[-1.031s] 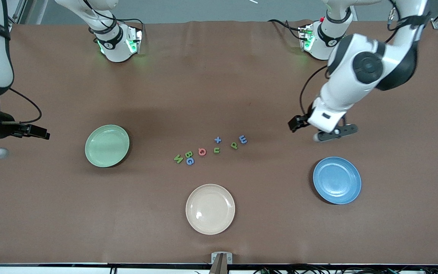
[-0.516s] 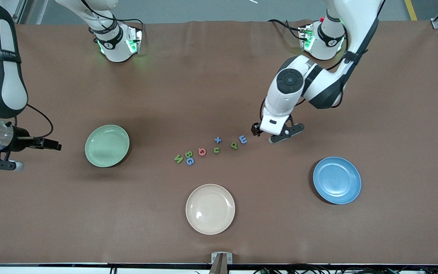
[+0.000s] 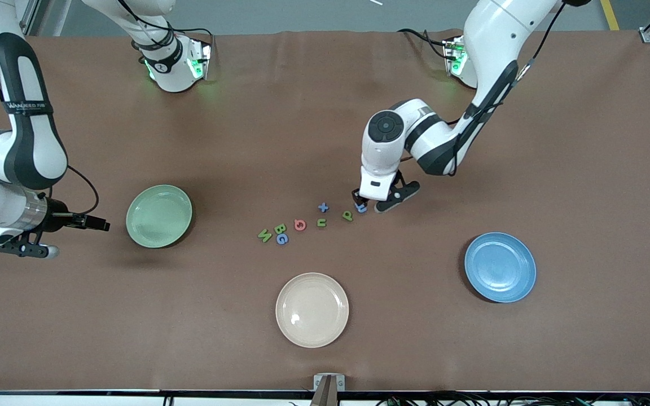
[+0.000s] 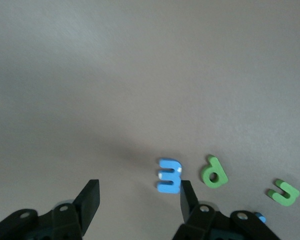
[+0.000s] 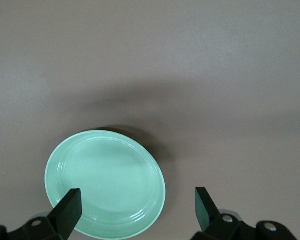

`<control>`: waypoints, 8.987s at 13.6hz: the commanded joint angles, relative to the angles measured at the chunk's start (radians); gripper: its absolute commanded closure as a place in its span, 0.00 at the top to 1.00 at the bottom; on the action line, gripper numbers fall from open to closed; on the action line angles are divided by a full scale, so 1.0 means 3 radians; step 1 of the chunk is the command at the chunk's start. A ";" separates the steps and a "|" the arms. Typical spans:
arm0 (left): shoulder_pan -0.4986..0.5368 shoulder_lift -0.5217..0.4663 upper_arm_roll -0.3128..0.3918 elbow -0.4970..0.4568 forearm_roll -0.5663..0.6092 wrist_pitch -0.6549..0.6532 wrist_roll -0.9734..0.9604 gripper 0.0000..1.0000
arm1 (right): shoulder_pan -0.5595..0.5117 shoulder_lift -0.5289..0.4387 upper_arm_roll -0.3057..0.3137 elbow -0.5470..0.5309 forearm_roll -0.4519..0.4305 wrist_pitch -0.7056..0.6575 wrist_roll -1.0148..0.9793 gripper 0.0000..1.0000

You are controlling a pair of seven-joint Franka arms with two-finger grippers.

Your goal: Sort upper and lower case letters into plates

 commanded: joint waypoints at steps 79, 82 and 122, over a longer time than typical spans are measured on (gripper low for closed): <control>0.0148 0.0894 -0.0326 0.0969 0.0503 -0.0307 -0.1343 0.71 | 0.2028 0.0617 -0.0001 0.0374 0.0097 0.0538 0.3548 1.00; 0.0097 0.0945 -0.0326 0.1014 0.0503 -0.0277 -0.1445 0.69 | 0.2147 0.1006 -0.0001 0.0825 -0.0004 0.0533 0.3749 1.00; 0.1997 0.0331 -0.0454 0.0744 0.0529 -0.0728 0.1186 0.03 | 0.1299 0.0144 -0.0088 -0.0196 -0.0372 0.0195 0.1904 0.00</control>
